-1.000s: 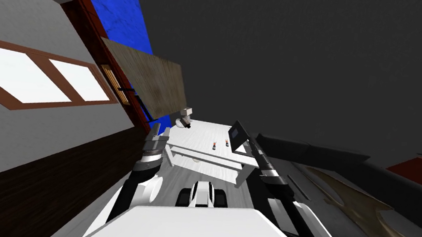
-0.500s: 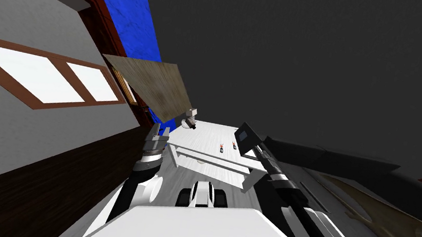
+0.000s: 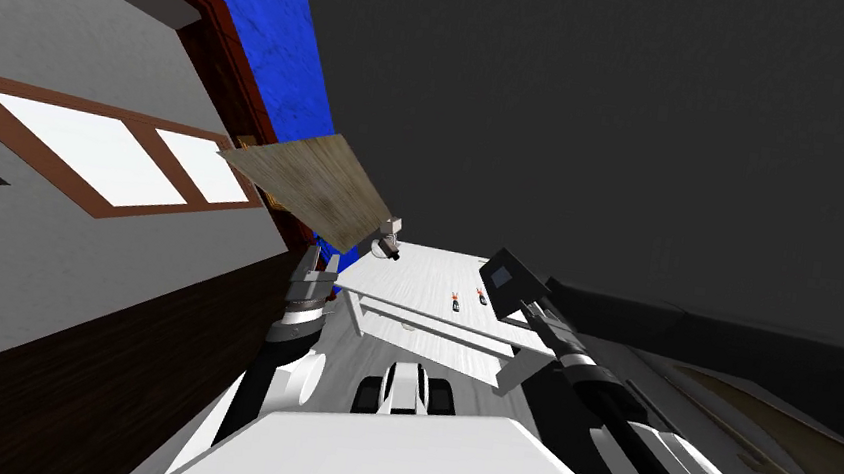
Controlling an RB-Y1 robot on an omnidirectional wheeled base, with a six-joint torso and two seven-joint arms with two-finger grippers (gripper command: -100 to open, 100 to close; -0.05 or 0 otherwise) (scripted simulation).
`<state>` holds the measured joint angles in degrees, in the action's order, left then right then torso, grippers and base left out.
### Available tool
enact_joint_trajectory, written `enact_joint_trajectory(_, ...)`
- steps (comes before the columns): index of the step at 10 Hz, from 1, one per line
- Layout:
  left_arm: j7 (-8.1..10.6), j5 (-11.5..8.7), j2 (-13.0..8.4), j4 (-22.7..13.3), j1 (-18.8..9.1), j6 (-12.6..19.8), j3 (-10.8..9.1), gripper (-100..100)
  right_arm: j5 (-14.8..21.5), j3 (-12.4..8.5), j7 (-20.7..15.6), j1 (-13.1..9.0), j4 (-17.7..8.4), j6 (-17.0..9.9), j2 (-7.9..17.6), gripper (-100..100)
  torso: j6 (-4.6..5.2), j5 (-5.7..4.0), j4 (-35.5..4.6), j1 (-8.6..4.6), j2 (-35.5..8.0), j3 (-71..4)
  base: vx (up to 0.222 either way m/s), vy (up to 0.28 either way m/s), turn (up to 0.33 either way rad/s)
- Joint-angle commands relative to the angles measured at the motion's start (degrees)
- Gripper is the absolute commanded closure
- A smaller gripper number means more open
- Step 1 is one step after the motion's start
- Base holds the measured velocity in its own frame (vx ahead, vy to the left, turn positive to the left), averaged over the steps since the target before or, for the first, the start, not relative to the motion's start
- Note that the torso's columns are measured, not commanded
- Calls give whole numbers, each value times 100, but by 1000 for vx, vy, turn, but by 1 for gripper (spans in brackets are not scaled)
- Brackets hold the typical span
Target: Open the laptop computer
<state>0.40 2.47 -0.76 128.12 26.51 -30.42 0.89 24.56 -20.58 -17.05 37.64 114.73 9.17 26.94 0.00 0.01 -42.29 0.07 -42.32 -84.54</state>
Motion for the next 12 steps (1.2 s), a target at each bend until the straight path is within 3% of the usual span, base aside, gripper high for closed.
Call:
enact_joint_trajectory(1, 0, 0, 0, 0, 0, 0, 0, 0, 287, -270, -253, 155, -269, -336, 368, -100, 0, 4, 1, 6, 4, -3, 79, 132, 75)
enact_joint_trajectory(11, 0, 0, 0, 0, 0, 0, 0, 0, 1099, -987, -921, 519, -1040, -1344, 1598, -100, -1, 0, 1, -2, 6, -4, 48, 106, 52)
enact_joint_trajectory(12, 0, 0, 0, 0, 0, 0, 0, 0, 1099, -987, -921, 519, -1040, -1344, 1598, -100, 0, 2, 3, 1, 12, -7, 43, 76, 16)
